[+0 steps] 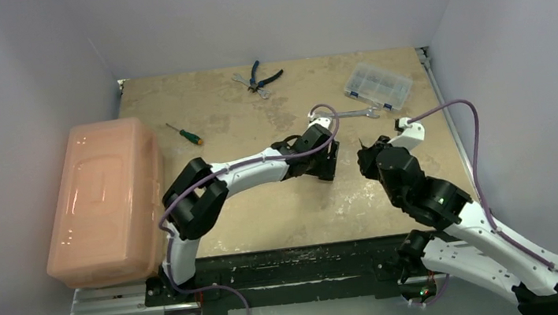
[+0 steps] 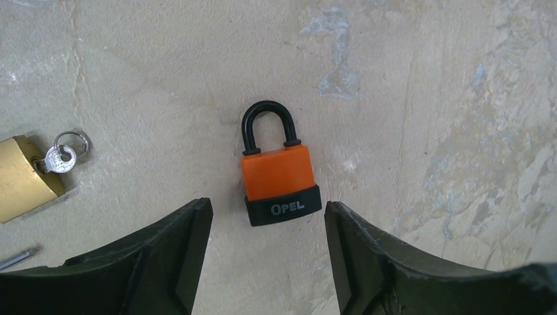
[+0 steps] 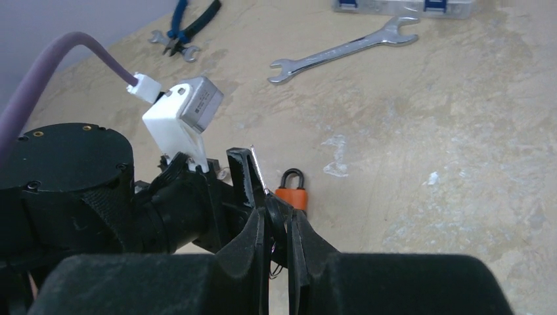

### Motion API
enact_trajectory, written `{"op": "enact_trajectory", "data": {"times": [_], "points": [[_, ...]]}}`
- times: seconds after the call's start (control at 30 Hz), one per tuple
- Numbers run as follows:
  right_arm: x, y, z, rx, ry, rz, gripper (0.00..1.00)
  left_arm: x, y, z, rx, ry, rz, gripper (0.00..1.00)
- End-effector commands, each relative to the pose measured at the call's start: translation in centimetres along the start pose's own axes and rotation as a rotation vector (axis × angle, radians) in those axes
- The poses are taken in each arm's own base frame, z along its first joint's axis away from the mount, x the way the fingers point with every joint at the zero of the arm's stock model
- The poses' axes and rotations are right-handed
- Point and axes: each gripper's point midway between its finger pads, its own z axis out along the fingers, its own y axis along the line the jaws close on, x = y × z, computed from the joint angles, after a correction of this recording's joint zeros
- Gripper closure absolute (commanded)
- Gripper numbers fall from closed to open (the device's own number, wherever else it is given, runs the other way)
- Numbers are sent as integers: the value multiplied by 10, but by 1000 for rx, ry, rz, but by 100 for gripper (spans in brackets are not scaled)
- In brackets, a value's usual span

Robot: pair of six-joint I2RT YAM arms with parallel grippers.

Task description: Unlock with the key

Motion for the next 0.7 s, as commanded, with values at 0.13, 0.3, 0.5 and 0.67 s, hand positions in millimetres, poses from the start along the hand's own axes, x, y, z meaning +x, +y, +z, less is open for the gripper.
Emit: {"op": "enact_trajectory", "data": {"times": [0.13,0.3,0.5,0.67], "points": [[-18,52,-19,-304,-30,3,100,-55,-24,-97,264,-293,145,34],[-22,80,-28,-436,-12,-20,100,-75,-11,-152,405,-430,147,35],[-8,127,-44,-683,71,-95,100,-95,2,-226,555,-598,127,35],[-7,161,-69,-902,106,-105,100,-97,-4,-267,623,-665,167,37]]}}
